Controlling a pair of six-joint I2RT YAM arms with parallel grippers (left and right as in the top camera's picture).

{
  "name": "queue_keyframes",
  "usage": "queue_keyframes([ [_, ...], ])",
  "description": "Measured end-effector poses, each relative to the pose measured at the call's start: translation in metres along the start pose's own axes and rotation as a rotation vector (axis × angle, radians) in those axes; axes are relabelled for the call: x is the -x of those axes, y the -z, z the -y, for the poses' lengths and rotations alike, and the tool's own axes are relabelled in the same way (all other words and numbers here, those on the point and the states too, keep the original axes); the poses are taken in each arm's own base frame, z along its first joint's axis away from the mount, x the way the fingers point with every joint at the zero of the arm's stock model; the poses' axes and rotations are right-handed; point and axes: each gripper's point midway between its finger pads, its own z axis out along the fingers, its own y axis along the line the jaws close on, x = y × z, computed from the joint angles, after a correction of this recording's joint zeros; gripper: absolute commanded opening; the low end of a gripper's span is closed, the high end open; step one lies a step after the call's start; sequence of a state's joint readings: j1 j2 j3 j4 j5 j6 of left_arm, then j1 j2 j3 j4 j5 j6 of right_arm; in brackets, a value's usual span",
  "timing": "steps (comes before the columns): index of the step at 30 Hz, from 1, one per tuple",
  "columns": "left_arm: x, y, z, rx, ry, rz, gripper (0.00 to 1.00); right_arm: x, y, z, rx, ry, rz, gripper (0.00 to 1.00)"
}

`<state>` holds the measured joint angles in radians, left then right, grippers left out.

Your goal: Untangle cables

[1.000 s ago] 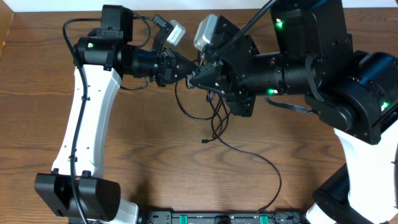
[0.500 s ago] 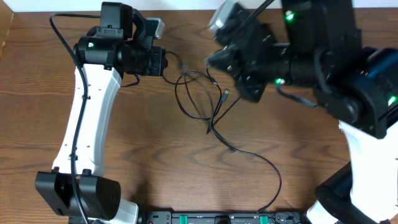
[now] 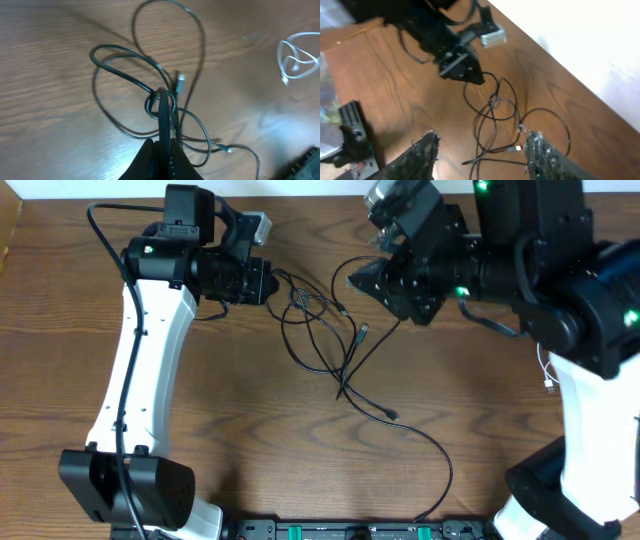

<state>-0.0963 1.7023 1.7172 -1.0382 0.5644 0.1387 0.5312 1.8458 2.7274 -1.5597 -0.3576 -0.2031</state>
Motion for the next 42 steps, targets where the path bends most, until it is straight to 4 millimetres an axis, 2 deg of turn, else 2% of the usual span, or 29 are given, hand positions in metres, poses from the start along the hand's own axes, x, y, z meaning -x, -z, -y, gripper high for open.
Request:
queue_keyframes([
  [5,0.000,-0.001,0.009,-0.042,-0.024,0.001,0.07,-0.014,-0.033,0.034,-0.036,-0.077,-0.078,0.55],
  [7,0.000,-0.001,0.009,-0.046,-0.027,0.002,0.08,-0.026,-0.057,0.048,-0.031,-0.114,-0.134,0.54],
  [8,0.000,-0.001,0.010,-0.048,-0.027,0.002,0.07,-0.029,-0.062,0.052,-0.030,-0.124,-0.148,0.54],
  [11,0.001,0.000,0.012,-0.061,-0.028,0.003,0.07,-0.050,-0.099,0.064,0.014,-0.172,-0.233,0.54],
  [16,0.001,0.000,0.015,-0.077,-0.029,0.006,0.07,-0.086,-0.162,0.072,0.105,-0.231,-0.361,0.54],
  [21,0.003,0.000,0.016,-0.085,-0.033,0.014,0.07,-0.119,-0.204,0.065,0.182,-0.253,-0.469,0.54],
  [24,0.003,0.000,0.016,-0.086,-0.033,0.014,0.07,-0.124,-0.214,0.055,0.211,-0.233,-0.488,0.54],
  [29,0.003,0.000,0.020,-0.107,-0.033,0.016,0.07,-0.121,-0.217,0.044,0.240,-0.202,-0.482,0.54],
  [37,0.004,0.001,0.022,-0.120,-0.038,0.019,0.07,-0.122,-0.220,0.043,0.255,-0.183,-0.480,0.47],
  [42,0.005,0.011,0.028,-0.118,-0.054,0.044,0.08,-0.133,-0.234,0.046,0.269,-0.185,-0.503,0.48],
])
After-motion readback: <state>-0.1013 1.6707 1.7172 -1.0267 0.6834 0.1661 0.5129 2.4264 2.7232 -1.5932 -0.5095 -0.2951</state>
